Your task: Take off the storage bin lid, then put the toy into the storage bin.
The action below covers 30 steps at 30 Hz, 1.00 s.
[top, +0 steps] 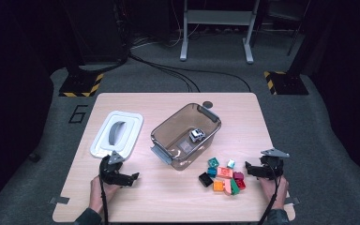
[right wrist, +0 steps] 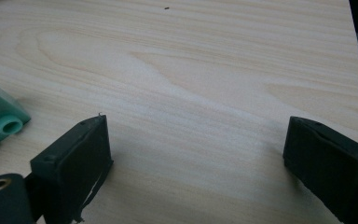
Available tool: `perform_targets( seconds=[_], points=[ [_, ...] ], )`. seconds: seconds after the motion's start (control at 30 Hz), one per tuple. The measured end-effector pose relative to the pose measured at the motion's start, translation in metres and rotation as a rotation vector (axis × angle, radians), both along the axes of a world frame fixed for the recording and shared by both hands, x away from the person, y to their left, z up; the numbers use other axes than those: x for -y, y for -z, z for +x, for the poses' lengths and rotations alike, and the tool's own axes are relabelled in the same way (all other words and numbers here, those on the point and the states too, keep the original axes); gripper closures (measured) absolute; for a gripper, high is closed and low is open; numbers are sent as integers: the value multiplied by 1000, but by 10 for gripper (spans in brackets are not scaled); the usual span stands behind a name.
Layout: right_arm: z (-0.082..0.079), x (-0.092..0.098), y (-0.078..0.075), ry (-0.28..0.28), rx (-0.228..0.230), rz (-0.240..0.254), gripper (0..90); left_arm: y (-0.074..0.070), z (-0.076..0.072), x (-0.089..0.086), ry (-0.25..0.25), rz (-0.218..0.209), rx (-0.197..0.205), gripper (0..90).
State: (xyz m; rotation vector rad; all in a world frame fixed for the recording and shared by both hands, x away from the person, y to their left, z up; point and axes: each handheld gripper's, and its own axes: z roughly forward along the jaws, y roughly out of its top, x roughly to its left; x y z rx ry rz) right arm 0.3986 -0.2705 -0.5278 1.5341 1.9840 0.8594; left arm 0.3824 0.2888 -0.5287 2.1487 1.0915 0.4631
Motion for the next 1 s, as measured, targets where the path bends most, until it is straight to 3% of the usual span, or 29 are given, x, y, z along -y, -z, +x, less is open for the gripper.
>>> perform_targets(
  seconds=[0.03, 0.23, 0.27, 0.83, 0.97, 1.0],
  points=[
    [0, 0, 0, 0, 0, 0, 65, 2, -1, 1, -1, -11, 19, 6],
    [0, 0, 0, 1, 0, -1, 64, 1, -1, -1, 19, -1, 1, 1],
    [0, 0, 0, 2, 0, -1, 63, 2, -1, 0, 10, -9, 14, 0],
    [0, -1, 0, -7, -22, -9, 1, 2, -1, 0, 27, -11, 15, 0],
    [0, -1, -3, -6, -37, 14, 54, 2, -1, 0, 28, -10, 15, 0],
    [0, 1, -5, -33, -33, 45, 63, 2, -1, 0, 28, -11, 15, 0]
  ],
)
